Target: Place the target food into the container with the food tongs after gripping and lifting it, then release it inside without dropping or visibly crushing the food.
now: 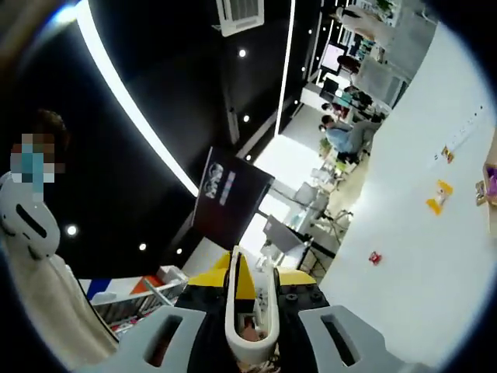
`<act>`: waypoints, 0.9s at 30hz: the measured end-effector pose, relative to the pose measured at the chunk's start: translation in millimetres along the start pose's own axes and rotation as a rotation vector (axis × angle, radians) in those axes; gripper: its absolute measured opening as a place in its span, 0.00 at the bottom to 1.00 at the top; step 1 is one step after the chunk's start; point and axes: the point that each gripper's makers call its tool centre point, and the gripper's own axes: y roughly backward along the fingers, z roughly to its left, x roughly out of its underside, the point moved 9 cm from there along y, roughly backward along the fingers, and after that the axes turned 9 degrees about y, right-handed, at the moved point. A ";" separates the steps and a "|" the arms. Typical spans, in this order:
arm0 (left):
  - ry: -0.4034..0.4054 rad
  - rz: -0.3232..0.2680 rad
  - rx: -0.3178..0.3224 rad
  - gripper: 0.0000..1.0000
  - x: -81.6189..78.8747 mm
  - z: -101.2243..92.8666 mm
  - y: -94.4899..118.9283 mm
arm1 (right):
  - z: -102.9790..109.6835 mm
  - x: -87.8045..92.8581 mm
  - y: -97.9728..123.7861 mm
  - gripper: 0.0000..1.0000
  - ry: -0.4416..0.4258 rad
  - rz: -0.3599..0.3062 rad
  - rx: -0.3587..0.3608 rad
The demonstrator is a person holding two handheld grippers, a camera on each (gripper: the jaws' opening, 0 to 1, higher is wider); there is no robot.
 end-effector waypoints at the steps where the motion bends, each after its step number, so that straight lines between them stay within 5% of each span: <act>1: -0.006 -0.004 -0.013 0.03 -3.9 1.9 3.8 | -3.1 -3.2 4.6 0.21 0.001 -0.002 0.014; 17: -0.439 0.286 -0.392 0.13 -9.0 32.4 29.0 | -37.3 -8.5 37.4 0.21 0.252 0.241 0.254; 27: -0.552 0.409 -0.509 0.16 -4.9 47.9 28.3 | -49.2 -13.9 36.8 0.21 0.455 0.413 0.344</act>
